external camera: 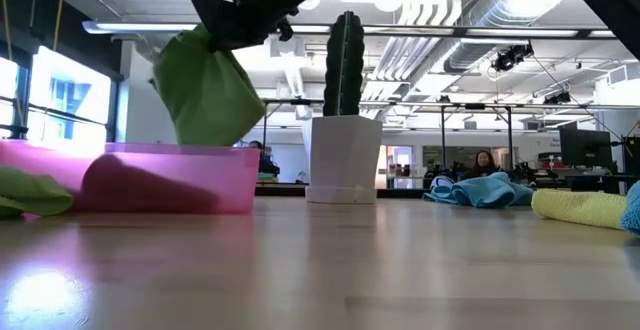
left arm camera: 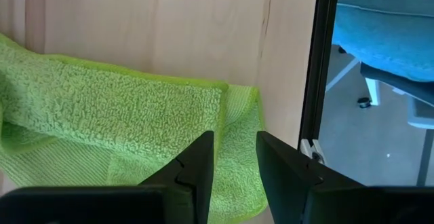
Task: Fold microfiber towels
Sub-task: Put the folded green microfiber cloth into the transparent pink bin
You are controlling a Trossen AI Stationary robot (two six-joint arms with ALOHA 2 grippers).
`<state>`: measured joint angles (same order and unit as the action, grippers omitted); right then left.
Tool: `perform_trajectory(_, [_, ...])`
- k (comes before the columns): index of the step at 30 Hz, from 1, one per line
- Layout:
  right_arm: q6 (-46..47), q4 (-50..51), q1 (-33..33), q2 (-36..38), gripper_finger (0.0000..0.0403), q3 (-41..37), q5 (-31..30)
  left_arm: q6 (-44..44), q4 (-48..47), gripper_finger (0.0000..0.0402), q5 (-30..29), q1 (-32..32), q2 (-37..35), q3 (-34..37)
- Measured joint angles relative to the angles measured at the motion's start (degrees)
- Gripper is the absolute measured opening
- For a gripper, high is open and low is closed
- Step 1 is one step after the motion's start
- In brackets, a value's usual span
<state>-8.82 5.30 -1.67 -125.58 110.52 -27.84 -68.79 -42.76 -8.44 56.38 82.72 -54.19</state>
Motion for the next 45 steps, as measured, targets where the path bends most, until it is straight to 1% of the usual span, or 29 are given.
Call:
perform_trajectory(5, [-3.7,0.0,0.1,0.0,0.0000,0.0,-3.2,0.0,-0.9,0.0103,0.3,0.7,0.0,0.0])
perform_trajectory(9, [-6.7,-0.5,0.1,0.0,0.0000,0.0,-8.9,0.0,-1.1,0.0103,0.2,1.5,0.0,0.0])
perform_trajectory(12, [-8.5,-1.0,0.1,0.0,0.0000,0.0,-11.9,0.0,-1.0,0.0103,0.2,2.0,0.0,0.0])
perform_trajectory(15, [-10.8,-4.0,-0.1,0.0,0.0000,0.0,-14.8,0.0,-1.0,0.0103,0.2,2.3,0.0,0.0])
perform_trajectory(18, [-14.2,-6.8,-0.2,0.0,0.0000,0.0,-16.2,-0.1,-1.0,0.0103,0.2,2.3,0.0,0.0])
perform_trajectory(20, [-15.3,-6.9,-0.3,0.0,0.0000,0.0,-16.5,0.0,-1.0,0.0103,0.1,2.3,0.0,0.0])
perform_trajectory(22, [-15.3,-4.7,-0.2,0.0,0.0000,0.1,-15.9,-0.1,-1.0,0.0103,0.0,2.3,0.0,0.0])
perform_trajectory(23, [-13.8,-2.8,-0.1,0.0,0.0000,0.1,-14.6,-0.2,-1.0,0.0103,-0.1,2.3,0.0,0.0])
perform_trajectory(26, [-5.9,3.7,0.7,-1.0,0.0000,0.1,-8.5,-0.2,-1.0,0.0103,-1.0,2.3,0.0,0.0])
perform_trajectory(29, [0.7,6.9,1.8,-3.0,0.0000,0.1,-3.2,-0.2,-0.9,0.0103,-1.2,2.3,0.0,0.0])
perform_trajectory(34, [3.8,4.0,4.2,-4.7,0.0000,0.1,0.0,-0.4,-0.9,0.0103,-1.3,2.3,0.0,0.0])
perform_trajectory(37, [7.2,3.2,5.4,-6.3,0.0000,0.1,2.0,-1.4,-0.9,0.0103,-1.6,2.3,0.0,0.0])
perform_trajectory(45, [13.6,-0.3,6.4,-9.7,0.0000,0.0,2.3,-1.5,-0.9,0.0103,-2.7,2.3,0.0,0.0])
